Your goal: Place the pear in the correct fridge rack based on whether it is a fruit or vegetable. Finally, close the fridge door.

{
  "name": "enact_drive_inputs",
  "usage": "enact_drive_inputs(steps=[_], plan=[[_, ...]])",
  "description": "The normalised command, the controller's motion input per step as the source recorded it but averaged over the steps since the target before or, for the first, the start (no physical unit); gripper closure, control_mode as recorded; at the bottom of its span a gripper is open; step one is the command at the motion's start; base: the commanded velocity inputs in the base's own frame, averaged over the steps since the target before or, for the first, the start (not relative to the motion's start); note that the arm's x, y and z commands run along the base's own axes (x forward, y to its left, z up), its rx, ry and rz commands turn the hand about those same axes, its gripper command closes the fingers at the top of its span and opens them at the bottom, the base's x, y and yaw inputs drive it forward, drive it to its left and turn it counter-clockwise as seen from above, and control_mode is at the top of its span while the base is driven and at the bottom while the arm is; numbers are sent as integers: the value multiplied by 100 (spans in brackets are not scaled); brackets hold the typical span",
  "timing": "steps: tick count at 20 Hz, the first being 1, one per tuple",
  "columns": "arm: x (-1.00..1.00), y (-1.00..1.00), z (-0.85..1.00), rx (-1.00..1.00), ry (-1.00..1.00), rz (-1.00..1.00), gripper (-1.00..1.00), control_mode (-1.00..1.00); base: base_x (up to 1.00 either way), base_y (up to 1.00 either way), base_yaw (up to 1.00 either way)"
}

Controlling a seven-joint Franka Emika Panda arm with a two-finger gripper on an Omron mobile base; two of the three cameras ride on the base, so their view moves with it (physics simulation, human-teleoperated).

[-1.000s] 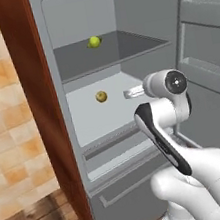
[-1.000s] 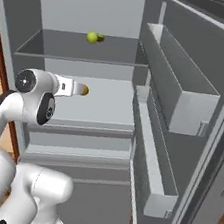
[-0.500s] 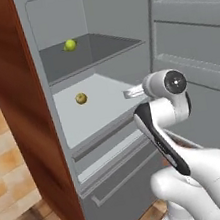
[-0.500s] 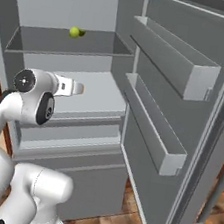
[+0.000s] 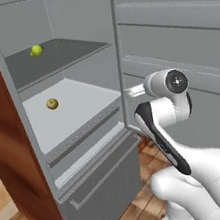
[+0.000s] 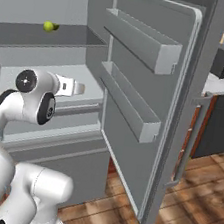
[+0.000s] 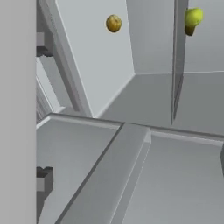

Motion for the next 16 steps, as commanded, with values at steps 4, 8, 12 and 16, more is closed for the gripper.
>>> enact_drive_inputs(steps=[4,8,12,16], plan=[[0,0,0,0,0,0,-100,100,-47,-24,-20],[0,0,0,0,0,0,-100,100,-38,-49,-2],[0,0,0,0,0,0,-100,100,-15,-40,11],[0,0,0,0,0,0,-100,100,0,-36,27]])
